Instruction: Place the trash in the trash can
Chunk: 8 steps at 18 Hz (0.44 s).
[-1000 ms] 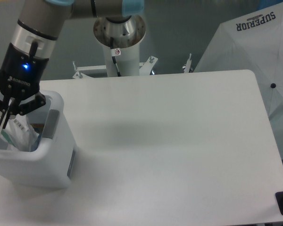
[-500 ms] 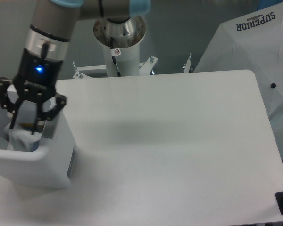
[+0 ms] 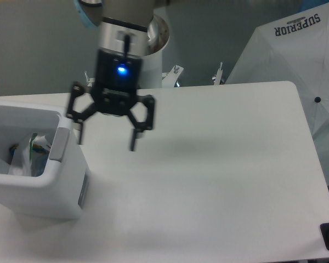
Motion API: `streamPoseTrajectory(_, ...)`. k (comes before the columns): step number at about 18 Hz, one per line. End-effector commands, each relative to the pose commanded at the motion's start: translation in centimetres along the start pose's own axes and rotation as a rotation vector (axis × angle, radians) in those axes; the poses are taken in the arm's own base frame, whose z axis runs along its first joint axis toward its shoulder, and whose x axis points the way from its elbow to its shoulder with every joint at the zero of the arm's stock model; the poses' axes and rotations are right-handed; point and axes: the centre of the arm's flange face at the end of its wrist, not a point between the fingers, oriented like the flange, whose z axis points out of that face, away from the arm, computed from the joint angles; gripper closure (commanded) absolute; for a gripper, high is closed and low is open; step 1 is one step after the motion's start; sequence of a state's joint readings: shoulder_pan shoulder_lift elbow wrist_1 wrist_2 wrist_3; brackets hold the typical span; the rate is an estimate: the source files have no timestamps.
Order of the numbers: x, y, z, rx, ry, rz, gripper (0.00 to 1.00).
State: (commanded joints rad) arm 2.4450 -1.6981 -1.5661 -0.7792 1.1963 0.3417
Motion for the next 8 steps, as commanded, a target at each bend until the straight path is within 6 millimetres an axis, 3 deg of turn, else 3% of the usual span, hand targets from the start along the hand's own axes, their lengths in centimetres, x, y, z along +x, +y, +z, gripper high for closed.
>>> streamPoseTrajectory(4,-3.5,1.1,-0.4,-0.019,-0.053,0.051,0.00)
streamPoseTrajectory(8,-3.7,1.4,-0.9,-0.032,-0.054,0.093,0.00)
